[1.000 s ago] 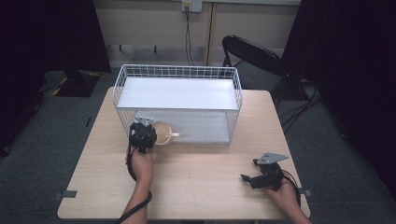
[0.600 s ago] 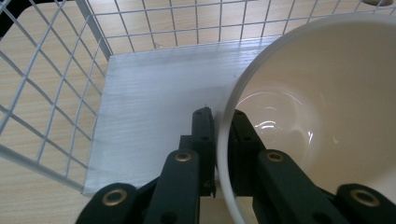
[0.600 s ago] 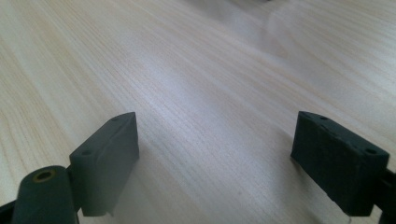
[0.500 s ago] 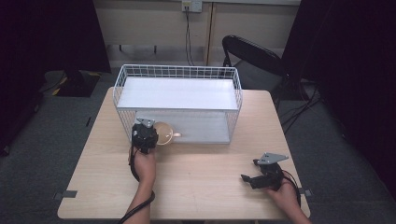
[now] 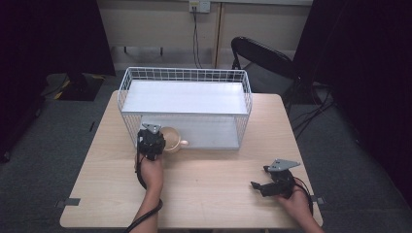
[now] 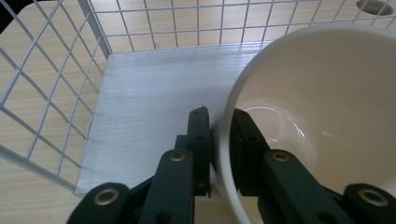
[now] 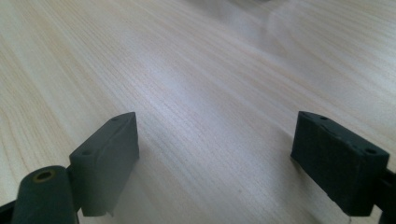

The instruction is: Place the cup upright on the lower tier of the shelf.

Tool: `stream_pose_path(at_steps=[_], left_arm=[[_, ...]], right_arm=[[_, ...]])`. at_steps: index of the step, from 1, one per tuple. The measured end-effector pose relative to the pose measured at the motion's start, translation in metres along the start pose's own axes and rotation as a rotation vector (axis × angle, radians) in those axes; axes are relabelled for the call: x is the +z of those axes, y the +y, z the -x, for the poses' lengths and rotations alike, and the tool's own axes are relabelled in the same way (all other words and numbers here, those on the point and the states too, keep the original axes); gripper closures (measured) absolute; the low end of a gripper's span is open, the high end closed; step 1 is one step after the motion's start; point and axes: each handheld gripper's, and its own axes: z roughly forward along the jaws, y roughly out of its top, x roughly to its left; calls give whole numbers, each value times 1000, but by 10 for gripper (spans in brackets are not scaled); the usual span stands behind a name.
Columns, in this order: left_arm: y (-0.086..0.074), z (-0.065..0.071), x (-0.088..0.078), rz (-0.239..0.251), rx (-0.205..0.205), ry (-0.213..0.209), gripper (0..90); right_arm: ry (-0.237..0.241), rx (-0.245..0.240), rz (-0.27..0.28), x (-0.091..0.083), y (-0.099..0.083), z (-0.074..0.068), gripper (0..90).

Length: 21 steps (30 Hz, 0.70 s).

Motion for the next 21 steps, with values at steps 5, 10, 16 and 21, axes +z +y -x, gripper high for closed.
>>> stream_pose_path(at_steps=[5,10,16,21], left_arm=[[0,-1,0,-1,-13,-4,793],[1,-1,0,2,-25,-7,790],[3,0,0,-14,-12,18,805],[5,-1,-1,11,-47,31,827]], right_arm=[[0,1,0,0,0,0,141],[0,1,0,0,0,0,141],[0,1,0,0,0,0,141],[0,1,0,0,0,0,141]])
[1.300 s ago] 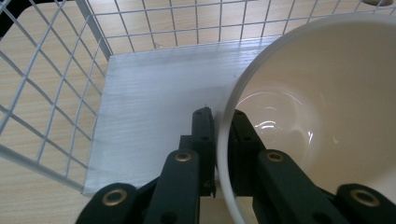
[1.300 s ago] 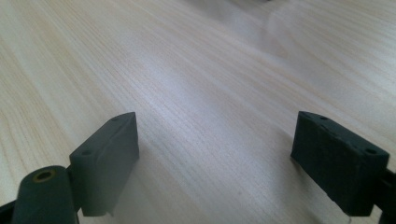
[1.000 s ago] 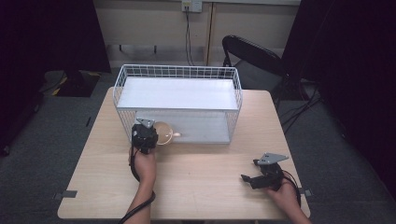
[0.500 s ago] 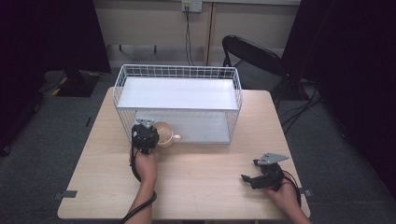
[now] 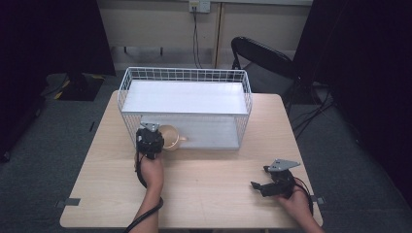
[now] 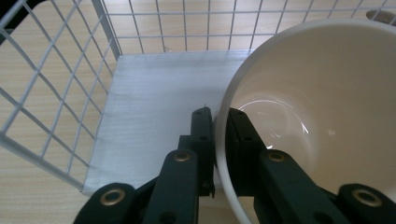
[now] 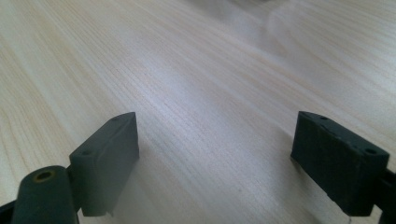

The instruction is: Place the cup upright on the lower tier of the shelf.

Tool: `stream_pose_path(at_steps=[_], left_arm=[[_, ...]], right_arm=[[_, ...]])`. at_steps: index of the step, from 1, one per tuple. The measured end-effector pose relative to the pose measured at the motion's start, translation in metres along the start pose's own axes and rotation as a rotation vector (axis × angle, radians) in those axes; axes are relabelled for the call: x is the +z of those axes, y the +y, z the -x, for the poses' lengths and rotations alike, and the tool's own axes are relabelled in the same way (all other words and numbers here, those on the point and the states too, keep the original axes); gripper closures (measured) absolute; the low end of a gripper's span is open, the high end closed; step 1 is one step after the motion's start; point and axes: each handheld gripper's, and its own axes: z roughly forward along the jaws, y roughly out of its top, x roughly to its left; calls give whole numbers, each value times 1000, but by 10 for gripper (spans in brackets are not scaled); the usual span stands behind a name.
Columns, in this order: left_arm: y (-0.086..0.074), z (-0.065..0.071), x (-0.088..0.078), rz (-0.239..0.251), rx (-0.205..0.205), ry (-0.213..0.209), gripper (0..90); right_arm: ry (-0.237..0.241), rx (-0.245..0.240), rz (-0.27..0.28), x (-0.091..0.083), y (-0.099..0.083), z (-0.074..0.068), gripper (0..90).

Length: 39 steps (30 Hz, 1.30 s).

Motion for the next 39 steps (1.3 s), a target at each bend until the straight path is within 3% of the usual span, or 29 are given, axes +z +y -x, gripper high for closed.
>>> stream_pose_path(at_steps=[11,16,18,22,28,39], left_arm=[[3,3,6,20,-28,25,824],[4,4,3,45,-55,2,795],[6,4,1,57,-63,-4,764],[9,3,-1,78,-76,-21,594],[8,5,2,102,-65,-34,429],[9,7,1,98,-30,-54,381]], right_arm=[[0,1,-1,0,0,0,141],[0,2,-1,0,0,0,141],[0,1,-1,-1,0,0,141],[0,2,-1,-1,-1,0,141],[0,2,-1,-1,-1,0,141],[0,2,0,-1,-1,0,141]])
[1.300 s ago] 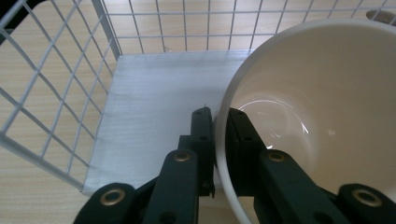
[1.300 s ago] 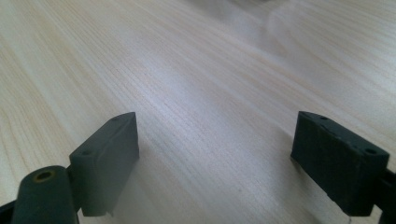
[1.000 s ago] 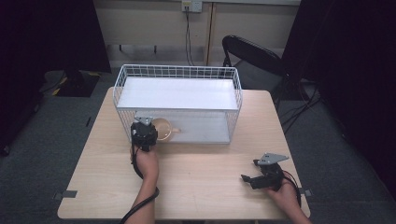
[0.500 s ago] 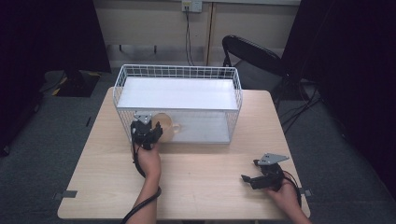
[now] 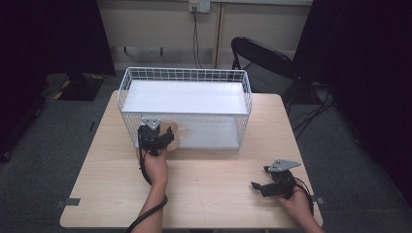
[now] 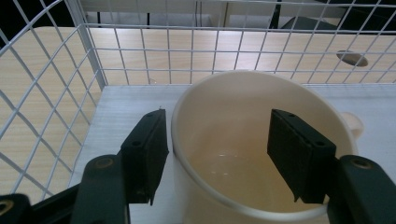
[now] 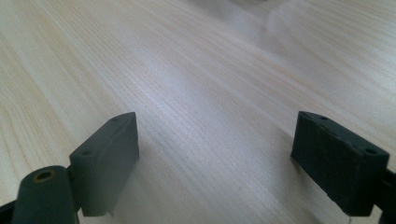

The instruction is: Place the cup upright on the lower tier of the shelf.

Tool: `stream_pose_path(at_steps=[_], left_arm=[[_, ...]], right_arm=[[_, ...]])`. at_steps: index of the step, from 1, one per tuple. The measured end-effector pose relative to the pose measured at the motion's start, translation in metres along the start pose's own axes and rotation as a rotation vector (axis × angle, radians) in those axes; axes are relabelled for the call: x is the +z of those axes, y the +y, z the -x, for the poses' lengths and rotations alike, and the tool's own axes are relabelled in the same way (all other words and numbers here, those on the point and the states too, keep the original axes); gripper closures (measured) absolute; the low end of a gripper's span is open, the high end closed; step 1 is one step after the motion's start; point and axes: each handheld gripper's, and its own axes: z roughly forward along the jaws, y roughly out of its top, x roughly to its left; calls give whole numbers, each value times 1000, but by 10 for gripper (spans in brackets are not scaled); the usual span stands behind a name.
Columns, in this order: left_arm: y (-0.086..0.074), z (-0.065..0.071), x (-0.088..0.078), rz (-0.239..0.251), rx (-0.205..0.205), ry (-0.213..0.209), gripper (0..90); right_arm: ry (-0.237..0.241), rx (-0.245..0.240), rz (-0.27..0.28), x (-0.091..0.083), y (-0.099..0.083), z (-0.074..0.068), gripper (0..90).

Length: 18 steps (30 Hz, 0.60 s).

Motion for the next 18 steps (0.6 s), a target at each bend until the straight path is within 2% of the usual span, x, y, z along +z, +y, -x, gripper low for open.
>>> stream_pose_path(at_steps=[4,10,18], left_arm=[[1,-1,-1,-10,6,-17,374],[3,-2,-5,4,12,-48,339],[8,-3,-14,-6,29,-68,320]], right_arm=[[0,0,0,0,0,0,141],[0,0,0,0,0,0,141],[0,0,0,0,0,0,141]])
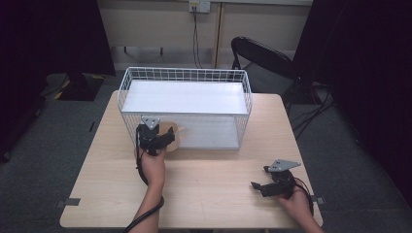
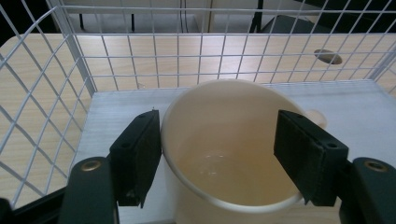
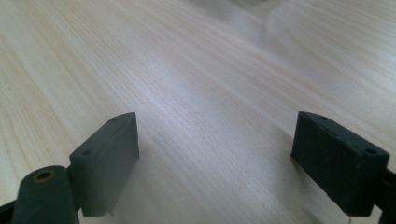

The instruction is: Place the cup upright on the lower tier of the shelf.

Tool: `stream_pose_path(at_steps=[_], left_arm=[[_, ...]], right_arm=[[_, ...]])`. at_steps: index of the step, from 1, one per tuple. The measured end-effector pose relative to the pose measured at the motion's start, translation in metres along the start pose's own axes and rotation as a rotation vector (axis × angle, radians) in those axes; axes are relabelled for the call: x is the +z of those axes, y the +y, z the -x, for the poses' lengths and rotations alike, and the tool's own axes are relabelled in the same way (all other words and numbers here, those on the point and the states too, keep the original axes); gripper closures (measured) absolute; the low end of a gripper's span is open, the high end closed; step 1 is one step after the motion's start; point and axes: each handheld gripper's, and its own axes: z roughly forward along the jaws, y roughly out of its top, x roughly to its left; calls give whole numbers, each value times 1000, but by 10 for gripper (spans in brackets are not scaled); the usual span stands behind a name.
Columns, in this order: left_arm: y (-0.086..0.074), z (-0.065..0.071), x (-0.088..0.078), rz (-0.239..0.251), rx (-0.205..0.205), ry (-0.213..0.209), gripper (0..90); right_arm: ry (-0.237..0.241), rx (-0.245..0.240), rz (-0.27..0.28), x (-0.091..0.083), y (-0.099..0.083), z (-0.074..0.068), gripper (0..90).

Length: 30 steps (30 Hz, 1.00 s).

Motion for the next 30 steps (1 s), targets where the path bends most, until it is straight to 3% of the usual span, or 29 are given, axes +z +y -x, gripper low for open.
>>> stream_pose_path(at_steps=[5,9,17,23,30], left_arm=[[1,-4,-7,-8,23,-43,290],[-1,-9,-15,-6,49,-40,281],[-6,-22,-28,6,41,-95,262],[-14,-18,-29,0,62,-131,241],[-23,-13,-24,-19,87,-124,241]], right_arm=[[1,1,1,0,0,0,142],[0,1,1,0,0,0,142],[0,1,1,0,0,0,142],[0,1,1,0,0,0,142],[0,1,1,0,0,0,143]])
